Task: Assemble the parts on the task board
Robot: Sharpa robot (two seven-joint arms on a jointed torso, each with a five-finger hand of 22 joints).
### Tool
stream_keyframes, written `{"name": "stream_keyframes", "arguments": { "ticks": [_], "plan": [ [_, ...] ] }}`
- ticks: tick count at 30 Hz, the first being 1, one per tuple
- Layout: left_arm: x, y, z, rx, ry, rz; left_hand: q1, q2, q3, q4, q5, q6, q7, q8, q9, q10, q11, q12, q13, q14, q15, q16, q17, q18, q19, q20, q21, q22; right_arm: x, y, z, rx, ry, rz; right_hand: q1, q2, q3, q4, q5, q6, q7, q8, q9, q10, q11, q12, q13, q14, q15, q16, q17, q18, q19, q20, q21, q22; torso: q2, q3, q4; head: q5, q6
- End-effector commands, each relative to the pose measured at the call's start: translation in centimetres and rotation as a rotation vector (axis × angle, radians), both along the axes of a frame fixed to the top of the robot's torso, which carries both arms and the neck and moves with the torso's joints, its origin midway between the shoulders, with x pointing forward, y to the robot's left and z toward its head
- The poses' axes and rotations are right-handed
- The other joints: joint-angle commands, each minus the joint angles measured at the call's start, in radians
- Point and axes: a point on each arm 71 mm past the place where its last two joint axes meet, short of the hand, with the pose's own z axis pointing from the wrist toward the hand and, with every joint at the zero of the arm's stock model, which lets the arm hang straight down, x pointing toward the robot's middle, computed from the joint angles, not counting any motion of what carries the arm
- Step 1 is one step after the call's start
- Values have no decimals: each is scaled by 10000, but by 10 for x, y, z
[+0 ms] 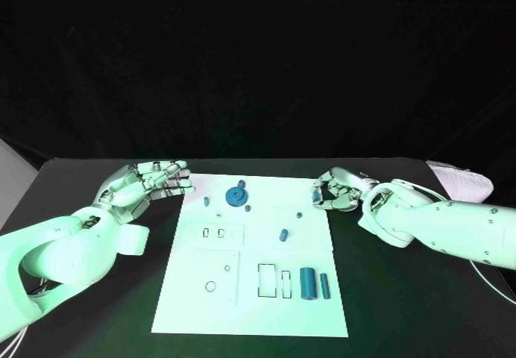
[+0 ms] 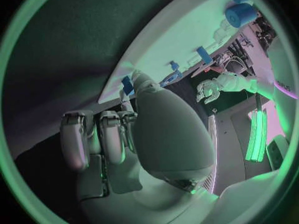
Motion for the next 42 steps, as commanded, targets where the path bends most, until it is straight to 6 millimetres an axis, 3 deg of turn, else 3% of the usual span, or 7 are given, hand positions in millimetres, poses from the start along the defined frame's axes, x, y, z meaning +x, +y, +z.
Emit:
{"name": "stream_keyframes", "arguments": {
  "ticks": [1,13,25,28,36,42],
  "plan": [
    [0,-2,1,-118,-56,-151,-15,22,37,-17,-45,-49,167,-54,-11,63,-6,-33,2,-56,13,63,10,126,-94,4,38,-13,0,1,-1,-150,59,30,-43,121,117,14,65,137,-45,81,21,769,-90,69,2366,1044,-84,41,2635,1,785,-119,48,2190,-3,9,-3,-4,-6],
    [0,-1,1,-106,-47,-134,-18,29,51,-24,-44,-49,172,-53,-13,71,-3,-50,3,-75,16,73,35,127,-106,8,41,-15,1,2,-2,-129,11,13,-143,210,269,17,129,252,-103,166,34,797,-145,93,2390,1044,-141,41,2635,-5,796,-173,66,2208,-5,-1,10,23,-23],
    [0,-1,1,-104,-46,-130,-29,32,51,-17,-45,-50,177,-54,-14,72,0,-55,4,-79,17,76,41,127,-108,9,42,-16,2,4,1,36,-445,-132,-185,523,878,-93,246,708,-377,619,188,914,-386,205,2500,1044,-354,41,2635,-39,863,-364,194,2318,-16,-10,3,33,-33],
    [0,-1,1,-102,-46,-124,-29,32,51,-17,-45,-50,177,-54,-14,72,0,-55,4,-79,17,76,41,127,-108,9,42,-16,2,4,2,67,-629,-223,-92,571,1169,-162,-168,746,-444,772,258,927,-456,217,2512,1044,-406,41,2635,-47,877,-423,220,2341,-11,-9,0,45,-39],
    [0,0,1,-95,-44,-108,-29,32,51,-17,-45,-50,177,-54,-14,72,0,-55,4,-79,17,76,41,127,-108,9,42,-16,-1,10,6,173,-856,-358,-71,570,1326,-197,-212,760,-467,856,296,924,-480,212,2509,1044,-421,41,2635,-47,878,-443,219,2342,-34,-19,-30,47,-9],
    [1,1,0,-76,-39,-68,-29,32,51,-17,-45,-50,177,-54,-14,72,0,-55,4,-79,17,76,41,127,-108,9,42,-16,-4,26,21,400,-976,-304,-68,547,1397,-221,-241,753,-469,894,315,926,-488,214,2511,1044,-418,41,2635,-51,885,-446,232,2353,-69,-25,-58,100,20]
  ]
}}
